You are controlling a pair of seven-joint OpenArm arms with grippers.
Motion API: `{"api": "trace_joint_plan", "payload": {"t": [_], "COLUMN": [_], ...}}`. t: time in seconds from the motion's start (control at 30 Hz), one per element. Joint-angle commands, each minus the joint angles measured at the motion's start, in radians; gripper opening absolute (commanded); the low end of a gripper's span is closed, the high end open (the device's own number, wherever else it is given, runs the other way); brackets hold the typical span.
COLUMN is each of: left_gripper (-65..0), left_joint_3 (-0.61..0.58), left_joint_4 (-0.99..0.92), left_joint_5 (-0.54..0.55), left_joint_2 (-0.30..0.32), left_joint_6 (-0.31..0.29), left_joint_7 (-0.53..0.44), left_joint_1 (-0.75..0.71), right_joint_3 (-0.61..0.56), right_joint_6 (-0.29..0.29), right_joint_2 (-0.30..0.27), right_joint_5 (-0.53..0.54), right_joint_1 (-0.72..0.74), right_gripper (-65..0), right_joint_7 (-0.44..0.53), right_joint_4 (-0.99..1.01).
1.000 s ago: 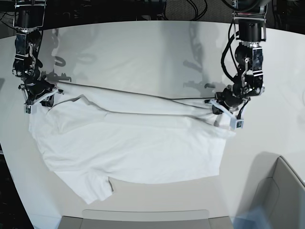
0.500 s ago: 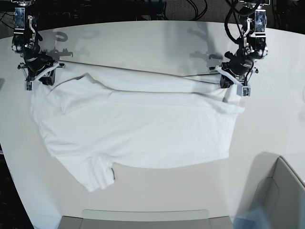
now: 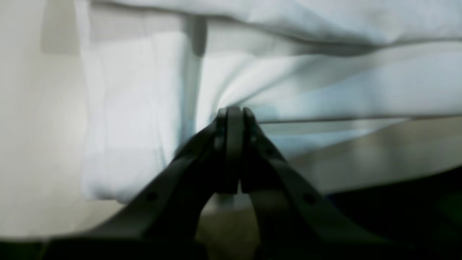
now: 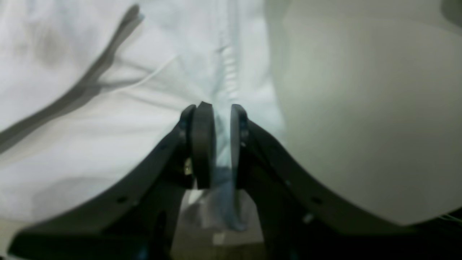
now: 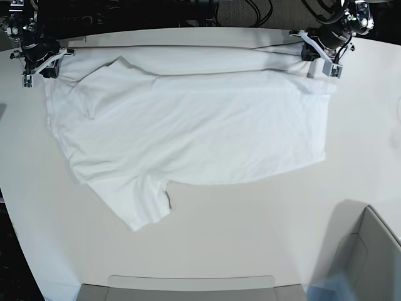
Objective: Fold the T-shirt properly
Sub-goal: 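Lay the folded edge down and drag it back toward the arms, then grasp the shirt's hem corner with the right gripper and fold it inward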
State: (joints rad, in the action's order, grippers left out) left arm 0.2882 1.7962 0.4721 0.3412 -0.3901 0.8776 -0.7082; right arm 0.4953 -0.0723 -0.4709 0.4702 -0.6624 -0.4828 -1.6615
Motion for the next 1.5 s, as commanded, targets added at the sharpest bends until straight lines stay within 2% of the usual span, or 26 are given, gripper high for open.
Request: {"api": "trace_joint_plan", "payload": {"t": [0.0, 0.07, 0.23, 0.37, 0.47, 0.57, 0.7, 0.8, 0.93, 1.03, 1.17, 1.3, 1.47], "left_gripper": [-65.0, -65.0, -65.0, -65.0, -65.0, -65.0, -65.0, -65.0, -65.0, -65.0, -65.0, -65.0, -65.0], "left_joint_3": [0.023, 0.044, 0.058, 0.062, 0.065, 0.065, 0.059, 0.061, 0.058, 0.064, 0.064, 0.064, 0.058], "left_joint_4": [0.038, 0.112, 0.224, 0.233, 0.242, 0.242, 0.239, 0.238, 0.238, 0.23, 0.224, 0.224, 0.224], "left_joint_5": [-0.068, -0.071, -0.071, -0.069, -0.069, -0.069, -0.069, -0.071, -0.071, -0.075, -0.075, -0.074, -0.071], "left_joint_2": [-0.003, -0.015, -0.021, -0.021, -0.021, -0.021, -0.021, -0.021, -0.021, -0.041, -0.046, -0.046, -0.049], "left_joint_6": [0.03, 0.03, 0.029, 0.027, 0.026, 0.026, 0.026, 0.026, 0.026, 0.026, 0.026, 0.026, 0.026], "left_joint_7": [0.081, 0.11, 0.28, 0.352, 0.361, 0.363, 0.363, 0.363, 0.363, 0.363, 0.36, 0.358, 0.358], "left_joint_1": [-0.029, -0.026, 0.088, 0.167, 0.198, 0.244, 0.318, 0.373, 0.399, 0.402, 0.402, 0.404, 0.404], "right_joint_3": [0.03, 0.058, 0.119, 0.119, 0.049, -0.062, -0.231, -0.323, -0.35, -0.35, -0.343, -0.298, -0.243], "right_joint_6": [0.013, 0.013, 0.013, 0.013, 0.013, 0.013, 0.013, 0.013, 0.013, 0.013, 0.015, 0.015, 0.015], "right_joint_2": [-0.004, 0.016, 0.037, 0.033, 0.037, 0.037, 0.06, 0.114, 0.165, 0.162, 0.159, 0.16, 0.183], "right_joint_5": [0.003, 0.023, 0.071, 0.094, 0.089, 0.088, 0.025, -0.06, -0.143, -0.146, -0.146, -0.146, -0.146], "right_joint_1": [0.008, 0.01, 0.039, 0.186, 0.367, 0.53, 0.735, 0.834, 0.838, 0.771, 0.64, 0.521, 0.545], "right_gripper": [-55.0, -55.0, -55.0, -55.0, -55.0, -55.0, -55.0, -55.0, -55.0, -55.0, -55.0, -54.9, -53.8], "right_joint_7": [0.029, 0.028, -0.014, -0.159, -0.273, -0.35, -0.351, -0.308, -0.227, -0.225, -0.235, -0.291, -0.291], "right_joint_4": [-0.042, -0.096, -0.248, -0.312, -0.302, -0.217, 0.054, 0.266, 0.423, 0.427, 0.324, 0.143, -0.007]}}
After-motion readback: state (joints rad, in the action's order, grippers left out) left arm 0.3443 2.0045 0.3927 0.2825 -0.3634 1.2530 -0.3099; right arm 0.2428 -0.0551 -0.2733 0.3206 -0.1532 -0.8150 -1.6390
